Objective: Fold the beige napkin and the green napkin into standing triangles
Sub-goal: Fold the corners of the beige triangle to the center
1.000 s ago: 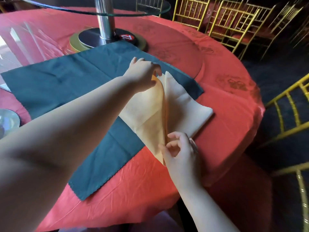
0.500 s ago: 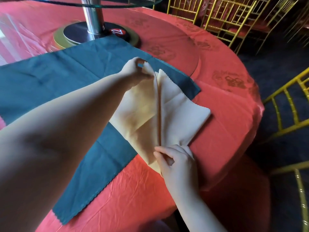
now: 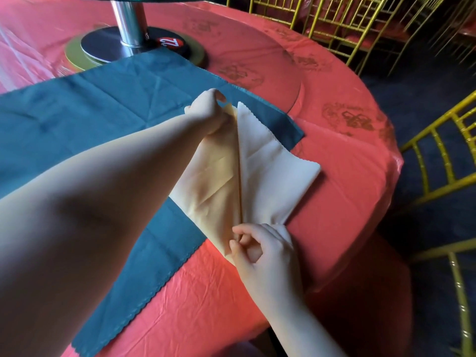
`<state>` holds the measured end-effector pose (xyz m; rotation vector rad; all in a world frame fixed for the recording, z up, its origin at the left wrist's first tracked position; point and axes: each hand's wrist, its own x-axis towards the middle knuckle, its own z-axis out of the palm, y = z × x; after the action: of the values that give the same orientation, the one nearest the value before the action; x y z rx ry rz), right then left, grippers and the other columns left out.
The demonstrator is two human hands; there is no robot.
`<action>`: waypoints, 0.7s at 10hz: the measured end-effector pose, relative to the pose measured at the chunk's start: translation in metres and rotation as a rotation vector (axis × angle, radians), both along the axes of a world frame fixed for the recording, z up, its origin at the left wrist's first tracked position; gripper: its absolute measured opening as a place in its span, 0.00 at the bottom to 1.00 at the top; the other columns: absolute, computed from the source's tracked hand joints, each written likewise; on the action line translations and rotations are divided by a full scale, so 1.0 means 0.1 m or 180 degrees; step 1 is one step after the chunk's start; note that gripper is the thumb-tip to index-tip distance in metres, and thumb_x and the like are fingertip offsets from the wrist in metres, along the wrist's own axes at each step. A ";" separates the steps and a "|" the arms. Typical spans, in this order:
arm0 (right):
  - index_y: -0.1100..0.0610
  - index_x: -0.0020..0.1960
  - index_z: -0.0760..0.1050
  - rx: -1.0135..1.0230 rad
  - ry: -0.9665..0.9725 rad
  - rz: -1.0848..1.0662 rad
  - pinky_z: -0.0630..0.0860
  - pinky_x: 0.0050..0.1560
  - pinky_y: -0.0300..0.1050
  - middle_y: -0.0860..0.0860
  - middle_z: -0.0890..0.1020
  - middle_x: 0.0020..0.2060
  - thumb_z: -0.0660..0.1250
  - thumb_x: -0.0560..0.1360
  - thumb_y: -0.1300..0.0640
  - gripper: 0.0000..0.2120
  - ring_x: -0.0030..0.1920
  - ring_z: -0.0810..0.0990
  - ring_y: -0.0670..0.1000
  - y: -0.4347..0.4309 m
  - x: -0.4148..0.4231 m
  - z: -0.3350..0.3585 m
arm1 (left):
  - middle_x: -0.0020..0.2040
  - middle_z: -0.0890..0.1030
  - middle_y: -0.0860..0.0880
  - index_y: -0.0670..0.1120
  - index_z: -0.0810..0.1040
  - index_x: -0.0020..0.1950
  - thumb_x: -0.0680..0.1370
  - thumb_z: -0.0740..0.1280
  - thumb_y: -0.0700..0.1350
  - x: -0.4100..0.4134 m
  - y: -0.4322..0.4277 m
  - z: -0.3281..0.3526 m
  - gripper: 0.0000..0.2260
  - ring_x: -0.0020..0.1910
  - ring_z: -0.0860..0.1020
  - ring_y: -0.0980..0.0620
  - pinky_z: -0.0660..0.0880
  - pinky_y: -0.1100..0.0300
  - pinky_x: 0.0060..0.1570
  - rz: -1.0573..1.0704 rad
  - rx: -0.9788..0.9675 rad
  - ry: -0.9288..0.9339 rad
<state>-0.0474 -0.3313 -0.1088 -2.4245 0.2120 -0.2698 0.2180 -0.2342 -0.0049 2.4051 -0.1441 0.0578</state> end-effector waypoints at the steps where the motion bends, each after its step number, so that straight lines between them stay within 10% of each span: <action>1: 0.38 0.53 0.72 -0.0017 0.0020 0.0005 0.76 0.49 0.47 0.39 0.78 0.43 0.62 0.74 0.39 0.10 0.45 0.78 0.43 -0.04 0.02 -0.13 | 0.58 0.77 0.51 0.52 0.75 0.59 0.71 0.65 0.44 0.01 -0.01 -0.02 0.16 0.59 0.74 0.49 0.66 0.54 0.63 0.0028 -0.0052 -0.0066; 5: 0.34 0.53 0.72 -0.0178 0.0139 0.0002 0.76 0.49 0.43 0.38 0.78 0.45 0.60 0.75 0.39 0.08 0.47 0.77 0.42 -0.12 0.09 -0.18 | 0.65 0.74 0.46 0.47 0.62 0.71 0.76 0.65 0.53 -0.14 0.11 0.06 0.26 0.66 0.68 0.45 0.56 0.54 0.66 -0.0501 0.0352 -0.0275; 7: 0.40 0.53 0.75 0.0069 -0.0039 0.0110 0.76 0.49 0.48 0.41 0.79 0.42 0.61 0.73 0.44 0.10 0.46 0.78 0.44 0.03 0.04 0.05 | 0.77 0.48 0.51 0.48 0.46 0.76 0.78 0.59 0.56 -0.70 0.63 0.07 0.33 0.76 0.42 0.48 0.39 0.46 0.72 -0.0951 0.1044 -0.0581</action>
<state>-0.0438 -0.3281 -0.1034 -2.4023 0.1666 -0.2653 0.1478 -0.1713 0.0025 2.6723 -0.6398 0.1234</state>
